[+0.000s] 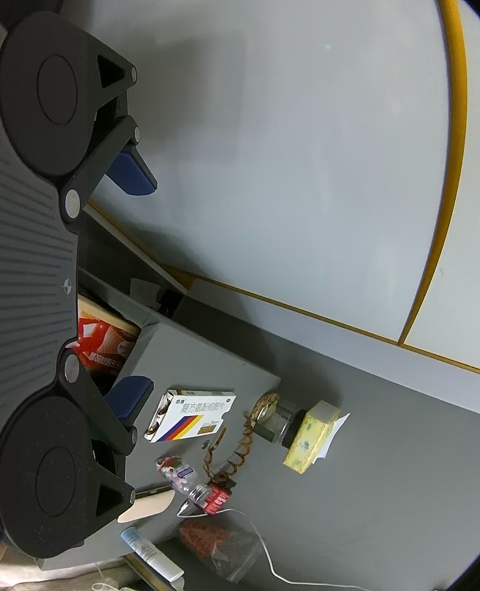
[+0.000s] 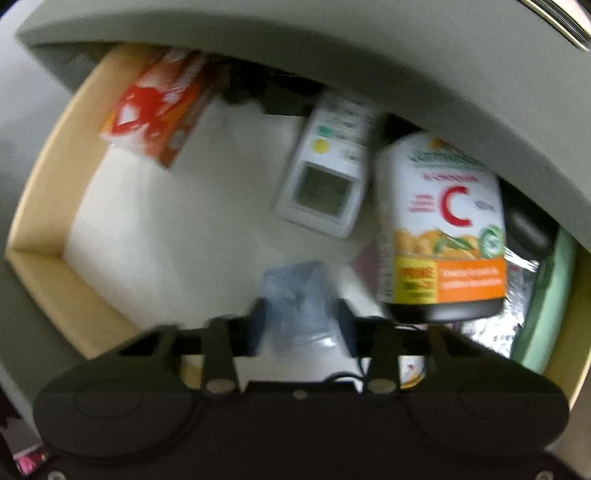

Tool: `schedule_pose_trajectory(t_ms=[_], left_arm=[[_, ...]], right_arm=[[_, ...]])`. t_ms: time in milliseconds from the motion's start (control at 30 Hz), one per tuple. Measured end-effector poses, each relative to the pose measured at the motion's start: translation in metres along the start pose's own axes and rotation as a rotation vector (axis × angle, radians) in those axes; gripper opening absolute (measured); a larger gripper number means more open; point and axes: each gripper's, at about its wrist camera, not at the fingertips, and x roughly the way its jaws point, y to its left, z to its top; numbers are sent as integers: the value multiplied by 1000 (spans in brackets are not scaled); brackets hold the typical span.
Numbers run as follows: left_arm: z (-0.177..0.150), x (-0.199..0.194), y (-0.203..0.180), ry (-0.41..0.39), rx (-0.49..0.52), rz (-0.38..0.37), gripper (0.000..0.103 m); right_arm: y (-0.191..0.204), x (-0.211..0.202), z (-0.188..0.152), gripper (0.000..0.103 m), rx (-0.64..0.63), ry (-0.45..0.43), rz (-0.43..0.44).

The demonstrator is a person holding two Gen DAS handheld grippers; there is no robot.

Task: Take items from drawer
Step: 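Lift the clear bag out of the drawer with the right tool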

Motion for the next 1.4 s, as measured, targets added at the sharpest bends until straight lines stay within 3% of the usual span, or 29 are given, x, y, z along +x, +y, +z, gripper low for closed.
schedule_pose_trajectory(t_ms=[133,167,367,600,767,933,1000,1033,1067,1167,1233,1267,1300,1333,1400], left_arm=[[0,0,3,0,-15,1,103],[0,0,3,0,-16,-1,103],[0,-1,0,-3,-10,-7,103],[0,-1,3,-1,-9,-10,103],[-2,3,-3,16,17,-24,103],[-6,5,-15,28,68,-59,103],[-7,6,-19,33,85,-77,103],[-8,6,-21,32,96,-79,103],[-9,5,-23,27,113,-77,103],[-13,3,-27,20,142,-73,103],[-14,5,-25,38,125,-81,103],[-14,6,-24,46,118,-85,103],[-14,6,-24,46,116,-86,103],[-14,6,-24,46,117,-84,103],[-15,6,-26,48,125,-84,103]], right_arm=[[2,-17,3,2,-14,-42,21],[2,-24,5,0,-9,-57,32],[1,-41,5,0,-7,-72,85],[-8,-82,-6,0,-5,-165,123],[-38,-151,-4,0,75,-358,237],[-86,-178,13,0,239,-484,325],[-104,-170,21,0,303,-487,352],[-110,-162,25,0,324,-484,317],[-112,-158,27,0,320,-478,287],[-109,-160,17,7,279,-497,324],[-81,-150,3,17,66,-448,339],[-75,-144,2,18,44,-439,337],[-58,-130,-5,21,-81,-384,316],[-51,-121,-6,30,-128,-347,289],[-39,-95,-4,33,-169,-244,204]])
